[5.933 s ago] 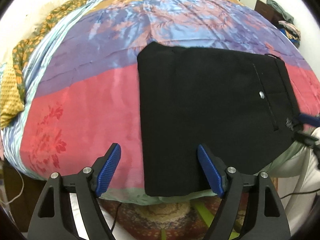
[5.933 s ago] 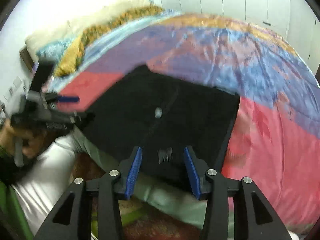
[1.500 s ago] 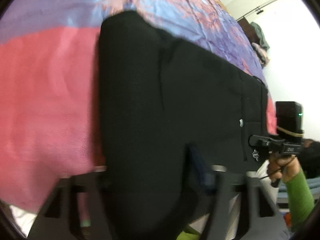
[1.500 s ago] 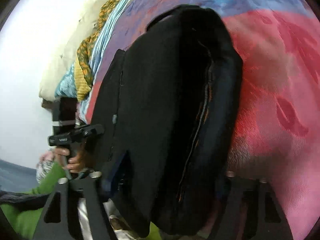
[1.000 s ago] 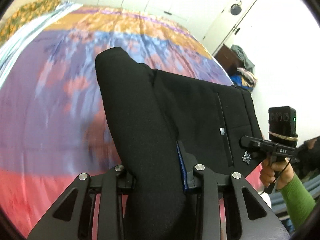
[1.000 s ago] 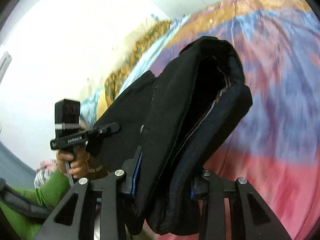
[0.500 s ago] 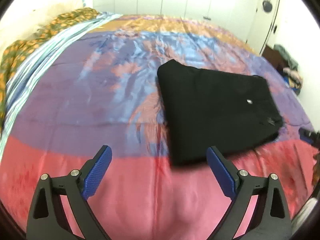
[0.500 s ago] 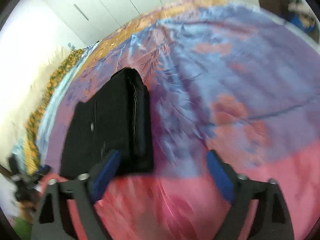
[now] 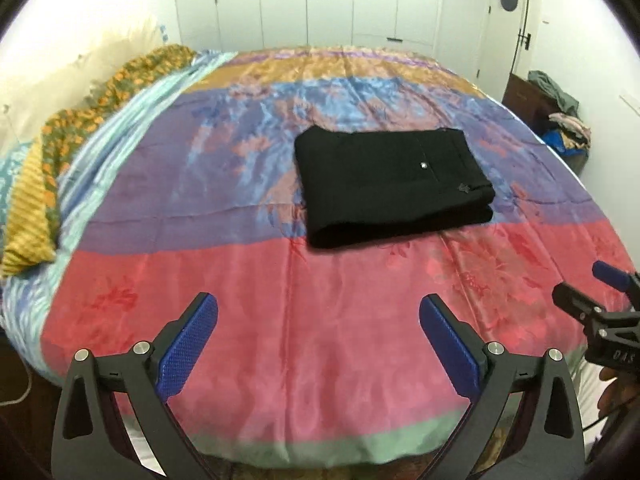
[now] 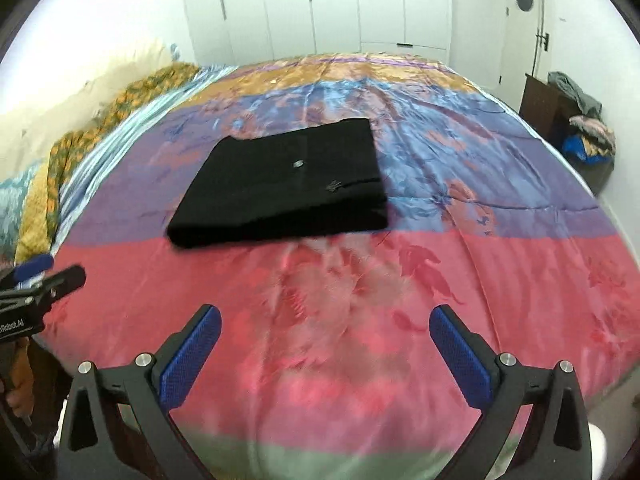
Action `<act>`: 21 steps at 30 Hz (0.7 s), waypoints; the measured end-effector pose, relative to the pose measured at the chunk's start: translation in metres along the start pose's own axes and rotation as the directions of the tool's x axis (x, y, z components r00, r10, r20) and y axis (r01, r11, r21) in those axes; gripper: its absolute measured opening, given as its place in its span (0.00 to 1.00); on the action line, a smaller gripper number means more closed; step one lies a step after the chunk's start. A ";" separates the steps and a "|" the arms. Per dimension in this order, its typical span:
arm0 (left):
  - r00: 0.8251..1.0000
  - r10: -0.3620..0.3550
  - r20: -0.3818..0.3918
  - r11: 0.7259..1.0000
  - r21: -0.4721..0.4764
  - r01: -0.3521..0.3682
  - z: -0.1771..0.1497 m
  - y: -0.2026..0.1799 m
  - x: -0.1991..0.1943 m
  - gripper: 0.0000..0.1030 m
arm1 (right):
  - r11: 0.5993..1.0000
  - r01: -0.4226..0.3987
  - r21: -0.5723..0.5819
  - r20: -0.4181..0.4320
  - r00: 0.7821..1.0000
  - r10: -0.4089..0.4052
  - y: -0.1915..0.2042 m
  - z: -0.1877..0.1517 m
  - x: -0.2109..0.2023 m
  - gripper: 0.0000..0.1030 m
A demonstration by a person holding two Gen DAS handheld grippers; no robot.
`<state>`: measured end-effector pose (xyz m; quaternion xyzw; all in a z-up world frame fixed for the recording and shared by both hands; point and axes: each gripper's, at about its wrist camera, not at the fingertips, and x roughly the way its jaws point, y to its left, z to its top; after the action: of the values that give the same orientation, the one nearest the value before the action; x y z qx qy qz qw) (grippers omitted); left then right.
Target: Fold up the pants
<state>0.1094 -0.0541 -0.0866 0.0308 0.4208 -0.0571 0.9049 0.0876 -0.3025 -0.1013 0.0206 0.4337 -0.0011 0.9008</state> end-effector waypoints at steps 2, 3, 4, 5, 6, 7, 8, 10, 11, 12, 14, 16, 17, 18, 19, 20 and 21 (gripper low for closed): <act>1.000 0.012 0.007 1.000 0.008 -0.012 0.000 0.000 -0.011 0.98 | 1.000 0.003 -0.003 0.006 1.000 -0.003 0.007 0.002 -0.013 1.00; 1.000 0.015 0.005 1.000 0.012 -0.015 -0.001 -0.001 -0.016 0.98 | 1.000 0.005 -0.003 0.009 1.000 -0.005 0.009 0.002 -0.019 1.00; 1.000 0.015 0.001 1.000 0.015 -0.015 -0.001 -0.001 -0.017 0.98 | 1.000 0.002 -0.006 0.009 1.000 -0.002 0.011 0.004 -0.027 1.00; 1.000 0.014 -0.003 1.000 0.020 -0.014 -0.001 -0.001 -0.020 0.98 | 1.000 -0.001 -0.008 0.008 1.000 0.001 0.014 0.004 -0.033 1.00; 1.000 0.014 -0.002 1.000 0.022 -0.014 -0.001 0.000 -0.024 0.98 | 1.000 -0.001 -0.011 0.009 1.000 0.001 0.016 0.006 -0.040 1.00; 1.000 0.016 -0.001 1.000 0.023 -0.016 -0.001 -0.001 -0.027 0.98 | 1.000 -0.002 -0.013 0.011 1.000 0.002 0.018 0.007 -0.045 1.00; 1.000 0.019 0.000 1.000 0.025 -0.019 0.000 0.000 -0.031 0.98 | 1.000 -0.007 -0.016 0.012 1.000 0.007 0.019 0.008 -0.049 1.00; 1.000 0.021 -0.001 0.999 0.026 -0.021 0.002 0.000 -0.037 0.99 | 1.000 -0.013 -0.023 0.012 1.000 0.014 0.022 0.009 -0.058 1.00; 1.000 0.023 -0.001 0.999 0.025 -0.023 0.003 0.001 -0.039 0.99 | 1.000 -0.016 -0.026 0.011 1.000 0.017 0.023 0.010 -0.062 1.00; 1.000 0.025 -0.002 0.999 0.023 -0.025 0.003 0.001 -0.041 0.99 | 0.999 -0.018 -0.031 0.009 1.000 0.018 0.024 0.010 -0.065 1.00; 1.000 0.030 0.003 0.999 0.020 -0.030 0.005 0.002 -0.049 0.99 | 0.999 -0.014 -0.047 0.010 1.000 0.014 0.028 0.010 -0.071 1.00; 0.999 0.031 0.013 0.999 0.017 -0.032 0.007 0.003 -0.056 0.99 | 0.998 -0.008 -0.064 0.011 1.000 0.009 0.032 0.010 -0.078 1.00; 0.999 0.035 0.016 0.999 0.018 -0.035 0.007 0.003 -0.058 0.99 | 0.998 -0.007 -0.070 0.017 1.000 0.008 0.033 0.010 -0.083 1.00; 0.999 0.041 0.016 0.999 0.020 -0.041 0.008 0.002 -0.061 0.99 | 0.997 -0.005 -0.075 0.024 1.000 0.007 0.035 0.011 -0.086 1.00; 0.999 0.050 0.018 0.998 0.024 -0.050 0.009 0.001 -0.063 0.99 | 0.997 -0.002 -0.080 0.032 0.999 0.004 0.036 0.012 -0.090 1.00; 0.998 0.060 0.022 0.998 0.025 -0.061 0.010 0.000 -0.065 0.99 | 0.996 0.002 -0.085 0.038 0.999 0.001 0.037 0.012 -0.093 1.00; 0.998 0.063 0.027 0.998 0.025 -0.064 0.010 0.000 -0.066 0.99 | 0.996 0.006 -0.089 0.044 0.999 -0.002 0.038 0.014 -0.095 1.00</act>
<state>0.0750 -0.0504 -0.0294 0.0552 0.4070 -0.0342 0.9111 0.0394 -0.2663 -0.0169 -0.0205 0.4135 0.0161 0.9101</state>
